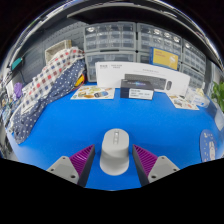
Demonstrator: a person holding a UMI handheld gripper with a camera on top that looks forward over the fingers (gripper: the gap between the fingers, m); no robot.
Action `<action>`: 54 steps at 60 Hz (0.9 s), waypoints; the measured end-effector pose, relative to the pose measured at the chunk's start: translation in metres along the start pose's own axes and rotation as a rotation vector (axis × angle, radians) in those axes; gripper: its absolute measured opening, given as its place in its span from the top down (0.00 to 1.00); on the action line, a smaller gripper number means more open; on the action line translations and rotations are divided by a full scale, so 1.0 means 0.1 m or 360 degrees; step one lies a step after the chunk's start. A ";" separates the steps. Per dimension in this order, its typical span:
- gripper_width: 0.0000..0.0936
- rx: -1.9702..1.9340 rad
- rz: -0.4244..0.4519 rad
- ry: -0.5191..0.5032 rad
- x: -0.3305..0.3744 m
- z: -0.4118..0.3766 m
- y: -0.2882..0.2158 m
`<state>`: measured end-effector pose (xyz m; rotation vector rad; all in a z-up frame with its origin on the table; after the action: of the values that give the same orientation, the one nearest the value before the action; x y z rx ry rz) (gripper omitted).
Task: Arrange mouse
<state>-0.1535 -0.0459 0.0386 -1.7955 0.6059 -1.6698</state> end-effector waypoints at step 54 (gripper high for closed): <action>0.62 0.0132 0.0234 -0.0075 0.93 0.89 -1.12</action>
<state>-0.0638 -0.0193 0.1809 -1.6854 0.6231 -1.5280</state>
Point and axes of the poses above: the point between the fingertips, and its own axes, seen from behind it with the camera up: z to the right, y down, x backward, against the way the camera looks, the point moved 7 cm from there along x, backward, against the way the camera looks, and after that the axes turned 5 degrees about -z, right-handed, at the moved point
